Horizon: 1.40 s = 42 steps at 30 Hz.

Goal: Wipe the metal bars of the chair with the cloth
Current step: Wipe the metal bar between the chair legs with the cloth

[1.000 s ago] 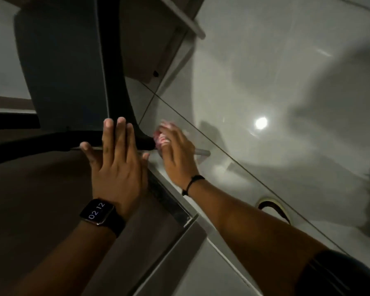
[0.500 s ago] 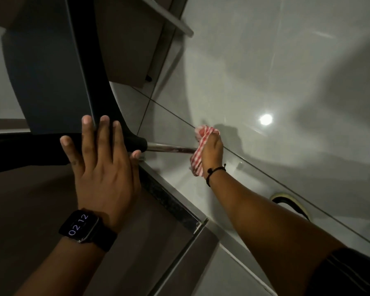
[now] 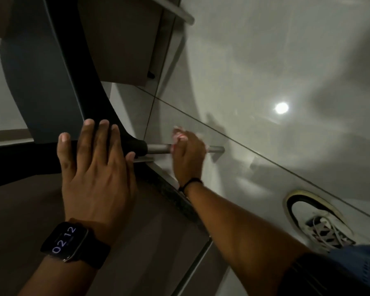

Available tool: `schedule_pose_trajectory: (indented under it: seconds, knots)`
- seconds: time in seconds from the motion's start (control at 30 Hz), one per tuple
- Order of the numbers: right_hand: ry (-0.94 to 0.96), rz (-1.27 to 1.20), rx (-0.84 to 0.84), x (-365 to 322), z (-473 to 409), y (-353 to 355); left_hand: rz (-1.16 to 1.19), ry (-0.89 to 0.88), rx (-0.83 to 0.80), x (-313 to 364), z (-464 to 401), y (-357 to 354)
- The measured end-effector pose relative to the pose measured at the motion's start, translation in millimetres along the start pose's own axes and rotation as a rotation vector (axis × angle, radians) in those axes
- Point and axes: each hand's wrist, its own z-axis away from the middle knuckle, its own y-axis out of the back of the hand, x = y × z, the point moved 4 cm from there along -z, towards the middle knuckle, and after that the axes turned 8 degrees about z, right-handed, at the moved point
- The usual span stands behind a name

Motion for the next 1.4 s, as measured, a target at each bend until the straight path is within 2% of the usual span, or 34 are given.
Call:
schedule_pose_trajectory:
  seconds: [0.1,0.13,0.17,0.33,0.4,0.47,0.53,0.63,0.73,0.77,0.8,0.83,0.9,0.93,0.97,1.0,1.03,1.07,1.13,1.2,1.23,1.3,1.33,1.37,1.4]
  knots:
    - [-0.305,0.078,-0.103,38,-32,17,-0.016,0.019,-0.002,2,-2,2]
    - [-0.331,0.061,-0.145,38,-36,19,-0.016,0.022,-0.013,4,-3,6]
    - [-0.288,0.02,-0.181,28,-33,21,-0.008,0.023,-0.029,5,-3,10]
    - [0.275,-0.238,-0.201,-89,27,13,-0.026,0.023,-0.081,2,1,31]
    - [0.405,-0.225,-0.14,-114,40,6,-0.023,0.016,-0.102,2,4,35]
    - [0.431,-0.175,-0.13,-110,40,3,-0.014,-0.001,-0.116,2,7,36]
    - [0.357,-0.12,-0.168,-91,32,5,0.0,-0.012,-0.114,1,7,34]
    - [0.104,-0.028,-0.242,-38,0,11,0.005,-0.012,-0.106,-5,2,27]
    - [-0.188,0.308,-0.361,26,-41,35,0.039,0.009,-0.094,-8,-1,24]
    - [-0.296,0.334,-0.378,43,-47,41,0.05,0.01,-0.105,-7,-2,24]
    - [-0.36,0.246,-0.396,50,-47,43,0.056,0.006,-0.121,-6,-2,24]
    - [-0.384,0.0,-0.399,44,-41,42,0.058,0.001,-0.133,-6,-3,25]
    - [-0.258,-0.331,-0.284,6,-16,37,0.05,0.002,-0.147,-5,-3,28]
    - [-0.079,-0.395,-0.226,-18,-3,32,0.043,0.008,-0.153,-4,-3,29]
    - [0.107,-0.386,-0.222,-44,14,19,0.036,0.016,-0.163,-4,-4,30]
    - [0.303,-0.251,-0.156,-62,32,5,0.03,0.023,-0.178,-5,-5,29]
    - [0.396,-0.162,-0.096,-75,40,-4,0.022,0.028,-0.199,-5,-6,27]
    - [0.406,-0.121,-0.058,-83,42,-10,0.017,0.035,-0.226,-7,-8,23]
    - [0.289,-0.124,0.004,-73,32,-11,0.023,0.068,-0.264,-13,-11,16]
    - [0.158,-0.055,0.011,-33,12,-10,0.085,0.103,-0.273,-19,-16,8]
    - [0.095,0.027,-0.05,-10,-5,-6,0.135,0.111,-0.272,-20,-19,5]
    - [0.015,0.322,-0.282,30,-30,5,0.212,0.115,-0.26,-19,-23,5]
    - [-0.048,0.398,-0.322,47,-42,11,0.239,0.111,-0.259,-17,-24,6]
    - [-0.157,0.332,-0.326,53,-50,19,0.257,0.097,-0.258,-14,-25,8]
    - [-0.287,0.095,-0.3,49,-48,23,0.261,0.08,-0.257,-12,-25,9]
